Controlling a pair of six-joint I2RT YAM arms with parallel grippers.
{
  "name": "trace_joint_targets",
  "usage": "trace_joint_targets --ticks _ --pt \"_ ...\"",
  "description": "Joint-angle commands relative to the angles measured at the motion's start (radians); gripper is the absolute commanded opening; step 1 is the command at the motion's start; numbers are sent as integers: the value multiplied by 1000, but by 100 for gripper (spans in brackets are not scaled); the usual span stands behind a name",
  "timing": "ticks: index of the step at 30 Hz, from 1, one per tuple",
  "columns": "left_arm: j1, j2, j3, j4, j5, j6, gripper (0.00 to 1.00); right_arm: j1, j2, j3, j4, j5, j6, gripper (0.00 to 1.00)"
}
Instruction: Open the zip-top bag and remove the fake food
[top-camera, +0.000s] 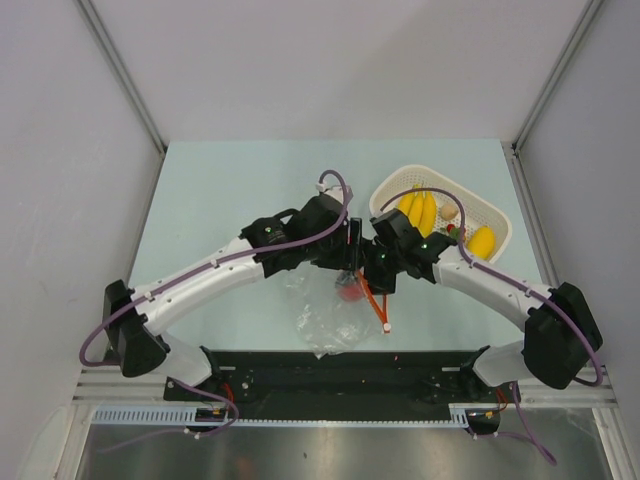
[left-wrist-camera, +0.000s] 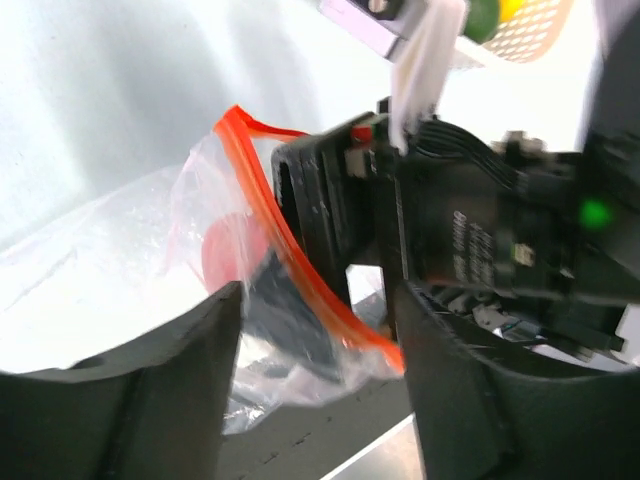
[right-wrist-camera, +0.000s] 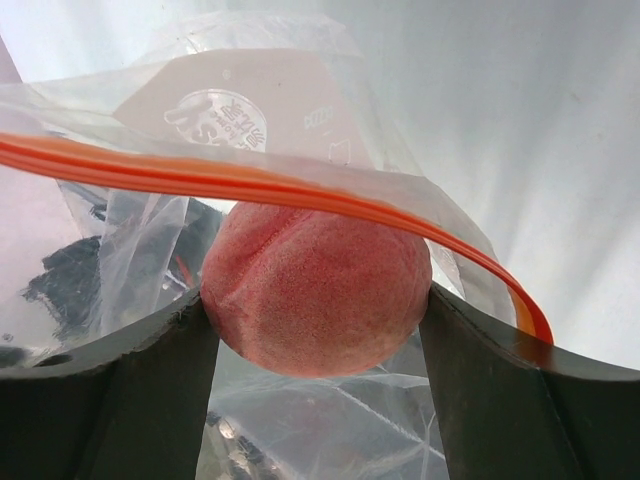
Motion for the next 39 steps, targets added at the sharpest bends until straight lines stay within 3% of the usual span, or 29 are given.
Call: trace_joint_targets --ticks 1,3,6,12,21,27,39 --pt "0 27 43 -13 -10 -18 62 12 -38 39 -17 29 3 28" --pt "0 29 45 -19 -12 -10 53 12 -38 40 -21 35 0 28" --pt "2 18 40 -16 -16 5 29 7 -41 40 -31 52 -12 29" --pt "10 -19 2 -32 -38 34 0 -37 -52 39 -41 35 -44 29" --pt "53 -93 -119 2 -7 71 0 -97 -179 39 -52 0 -104 28" --pt "82 -129 -142 21 -4 84 0 -128 -164 40 -98 28 -144 27" --pt "86 -206 -259 247 240 59 0 -16 -86 16 -69 57 -116 27"
